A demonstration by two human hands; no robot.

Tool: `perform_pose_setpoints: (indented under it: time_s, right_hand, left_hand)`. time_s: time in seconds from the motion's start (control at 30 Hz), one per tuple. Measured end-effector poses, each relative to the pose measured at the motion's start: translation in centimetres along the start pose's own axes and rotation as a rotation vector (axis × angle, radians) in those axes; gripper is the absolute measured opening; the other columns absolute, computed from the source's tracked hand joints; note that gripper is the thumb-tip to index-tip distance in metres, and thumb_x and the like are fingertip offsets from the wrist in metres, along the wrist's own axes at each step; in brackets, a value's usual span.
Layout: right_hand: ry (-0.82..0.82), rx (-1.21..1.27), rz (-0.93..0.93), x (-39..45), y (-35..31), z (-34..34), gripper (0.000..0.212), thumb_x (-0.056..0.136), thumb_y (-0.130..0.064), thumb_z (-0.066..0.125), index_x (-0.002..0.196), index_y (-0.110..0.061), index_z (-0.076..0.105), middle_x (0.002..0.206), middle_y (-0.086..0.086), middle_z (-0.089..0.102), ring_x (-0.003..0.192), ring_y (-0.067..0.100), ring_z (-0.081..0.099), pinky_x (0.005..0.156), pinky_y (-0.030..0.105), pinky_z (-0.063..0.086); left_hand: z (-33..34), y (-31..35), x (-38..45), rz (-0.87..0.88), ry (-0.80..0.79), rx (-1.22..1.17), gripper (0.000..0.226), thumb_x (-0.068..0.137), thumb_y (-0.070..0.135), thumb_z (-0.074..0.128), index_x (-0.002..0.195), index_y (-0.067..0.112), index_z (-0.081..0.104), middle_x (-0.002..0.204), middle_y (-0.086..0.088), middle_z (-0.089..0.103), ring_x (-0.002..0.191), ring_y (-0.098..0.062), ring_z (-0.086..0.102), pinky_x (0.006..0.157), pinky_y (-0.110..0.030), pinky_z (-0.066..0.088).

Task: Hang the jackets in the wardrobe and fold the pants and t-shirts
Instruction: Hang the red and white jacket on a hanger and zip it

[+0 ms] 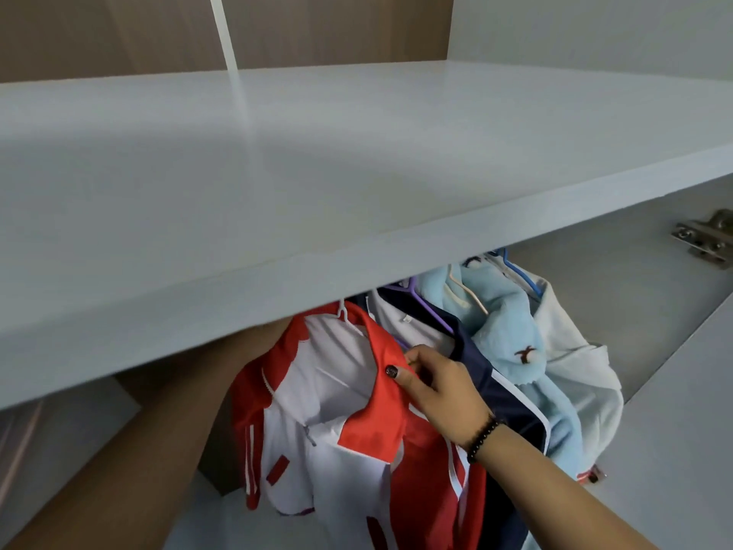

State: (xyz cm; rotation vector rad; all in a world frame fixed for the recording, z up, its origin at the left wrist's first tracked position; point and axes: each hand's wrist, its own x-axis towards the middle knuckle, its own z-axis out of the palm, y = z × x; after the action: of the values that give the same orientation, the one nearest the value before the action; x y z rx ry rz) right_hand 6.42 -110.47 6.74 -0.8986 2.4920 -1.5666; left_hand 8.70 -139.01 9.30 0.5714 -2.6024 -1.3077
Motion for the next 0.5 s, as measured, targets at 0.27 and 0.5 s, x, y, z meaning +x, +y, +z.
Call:
perform_pose_setpoints:
  time_s: [0.27, 0.5]
  right_hand:
    - [0.012, -0.126, -0.046, -0.2, -0.5, -0.6, 0.04, 0.093, -0.033, 0.059, 0.061, -0.021, 0.039, 0.047, -0.006, 0.037, 0.046, 0.01, 0.037, 0.051, 0.03, 0.037]
    - [-0.023, -0.219, -0.029, -1.3, -2.2, -2.1, 0.028, 0.091, -0.041, 0.057, 0.076, -0.018, 0.058, 0.056, -0.005, 0.055, 0.051, 0.014, 0.05, 0.057, 0.037, 0.05]
  left_hand:
    - [1.3, 0.8, -2.0, 0.249, 0.186, 0.398, 0.038, 0.078, 0.017, 0.07, 0.111, 0.011, 0.052, 0.112, -0.012, 0.062, 0.105, -0.033, 0.059, 0.087, -0.037, 0.045]
    - [0.4, 0.7, 0.9, 0.002, 0.274, 0.423, 0.029, 0.076, 0.002, 0.062, 0.103, 0.012, 0.066, 0.115, -0.015, 0.065, 0.107, -0.033, 0.06, 0.093, -0.04, 0.049]
